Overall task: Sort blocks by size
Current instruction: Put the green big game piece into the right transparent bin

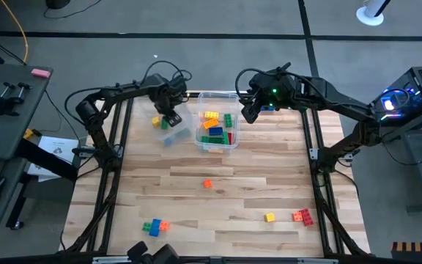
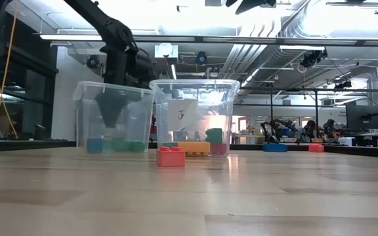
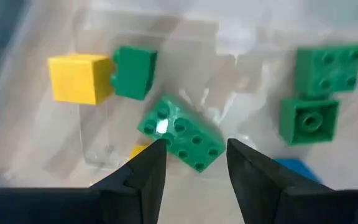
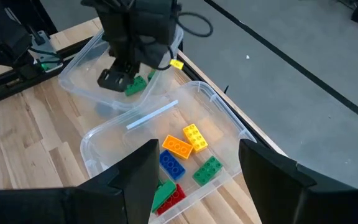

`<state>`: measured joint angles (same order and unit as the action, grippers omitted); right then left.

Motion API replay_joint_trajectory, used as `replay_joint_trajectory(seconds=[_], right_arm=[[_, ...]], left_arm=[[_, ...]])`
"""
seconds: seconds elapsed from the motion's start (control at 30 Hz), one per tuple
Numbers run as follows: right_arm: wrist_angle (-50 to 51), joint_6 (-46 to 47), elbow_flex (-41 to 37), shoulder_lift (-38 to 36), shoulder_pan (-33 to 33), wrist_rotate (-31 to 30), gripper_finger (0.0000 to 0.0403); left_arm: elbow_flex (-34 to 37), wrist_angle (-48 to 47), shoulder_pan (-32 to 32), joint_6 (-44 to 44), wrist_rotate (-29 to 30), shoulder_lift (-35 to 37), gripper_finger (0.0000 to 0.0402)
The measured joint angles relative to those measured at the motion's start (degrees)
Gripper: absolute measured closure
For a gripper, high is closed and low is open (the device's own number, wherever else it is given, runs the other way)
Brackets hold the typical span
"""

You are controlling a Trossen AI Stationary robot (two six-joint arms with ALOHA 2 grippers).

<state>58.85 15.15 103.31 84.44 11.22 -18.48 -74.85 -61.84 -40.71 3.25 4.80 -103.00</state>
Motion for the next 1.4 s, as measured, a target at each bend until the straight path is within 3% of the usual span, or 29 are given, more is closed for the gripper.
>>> replay_joint_trajectory(seconds=[0.17, 0.27, 0.43, 0.87, 1.07, 1.2, 1.33, 1.4], right_arm=[[0.00, 0.32, 0.00, 0.00, 0.00, 0.02, 0.0185], [0.00, 0.27, 0.00, 0.00, 0.00, 0.00, 0.0185], [-0.02, -0.19, 0.00, 0.00, 0.04, 0.00, 0.0185], [-0.03, -0.19, 0.00, 0.00, 0.04, 0.00, 0.0185], [-0.02, -0.19, 0.00, 0.00, 0.04, 0.00, 0.0185], [-0.03, -0.19, 0.00, 0.00, 0.04, 0.01, 0.0185], [-0.04, -0.17, 0.00, 0.00, 0.04, 0.02, 0.0185], [-0.02, 0.08, 0.00, 0.00, 0.02, 0.02, 0.0185]], left_arm=[[0.40, 1.26, -0.19, -10.58, 2.73, 0.00, 0.0246], [2.64, 4.17, -0.26, -19.37, 5.07, 0.00, 0.0244], [7.09, 9.89, -0.24, -26.83, 6.39, 0.00, 0.0234], [14.23, 19.21, -0.45, -33.33, 6.24, 0.09, 0.0165], [16.54, 21.62, -0.63, -33.88, 5.66, 0.32, 0.0159], [16.21, 21.44, -0.67, -30.05, 4.45, 0.26, 0.0189], [14.97, 20.77, -0.63, -28.48, 3.45, 0.25, 0.0293], [14.21, 20.42, -0.69, -26.73, 3.07, 0.78, 0.0306]])
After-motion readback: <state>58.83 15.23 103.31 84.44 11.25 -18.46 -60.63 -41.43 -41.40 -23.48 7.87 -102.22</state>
